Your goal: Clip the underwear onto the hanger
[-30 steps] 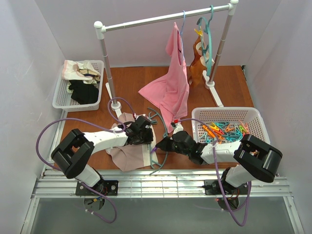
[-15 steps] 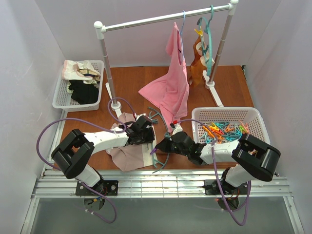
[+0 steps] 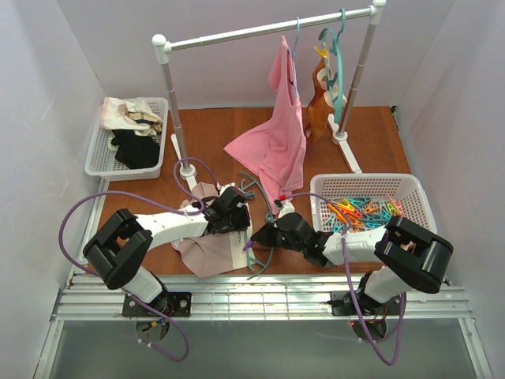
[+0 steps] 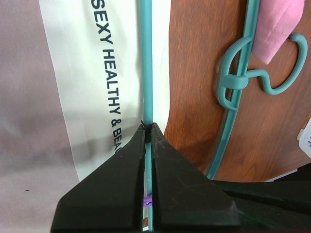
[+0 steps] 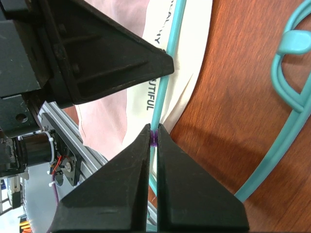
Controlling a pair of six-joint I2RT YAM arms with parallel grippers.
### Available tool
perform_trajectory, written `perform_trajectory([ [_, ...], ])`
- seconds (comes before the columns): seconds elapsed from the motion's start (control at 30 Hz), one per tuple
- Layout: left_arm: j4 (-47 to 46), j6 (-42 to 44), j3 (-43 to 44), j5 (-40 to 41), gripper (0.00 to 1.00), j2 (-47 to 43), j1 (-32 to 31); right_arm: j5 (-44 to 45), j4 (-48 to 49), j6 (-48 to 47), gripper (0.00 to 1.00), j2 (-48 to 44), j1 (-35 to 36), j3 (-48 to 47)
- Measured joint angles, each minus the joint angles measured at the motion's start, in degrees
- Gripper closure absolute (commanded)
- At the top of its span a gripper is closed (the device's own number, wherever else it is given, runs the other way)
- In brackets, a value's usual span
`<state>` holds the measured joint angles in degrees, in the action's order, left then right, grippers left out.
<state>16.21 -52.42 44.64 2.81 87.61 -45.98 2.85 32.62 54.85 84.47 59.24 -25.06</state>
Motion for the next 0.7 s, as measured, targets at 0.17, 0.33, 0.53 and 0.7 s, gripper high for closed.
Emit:
perform_trajectory([
  [0.17,-0.17,0.0,0.0,-0.04,1.0,0.13,-0.07,-0.02,-1.81,-0.5,0.83,0.0,0.02,-0.59],
  [0.33,-0.63,0.0,0.22,-0.09,1.0,0.59,-0.22,0.0,-3.67,-1.2,0.68,-0.02,0.04,-1.18],
  [0.53,-1.31,0.07,0.96,-0.37,0.97,1.22,-0.28,0.09,-6.51,-1.73,0.57,-0.15,0.13,-1.44],
  [0.7,-1.53,0.92,1.29,-0.44,0.76,1.22,-0.28,0.35,-8.79,-2.54,0.46,-1.36,0.13,-1.7],
])
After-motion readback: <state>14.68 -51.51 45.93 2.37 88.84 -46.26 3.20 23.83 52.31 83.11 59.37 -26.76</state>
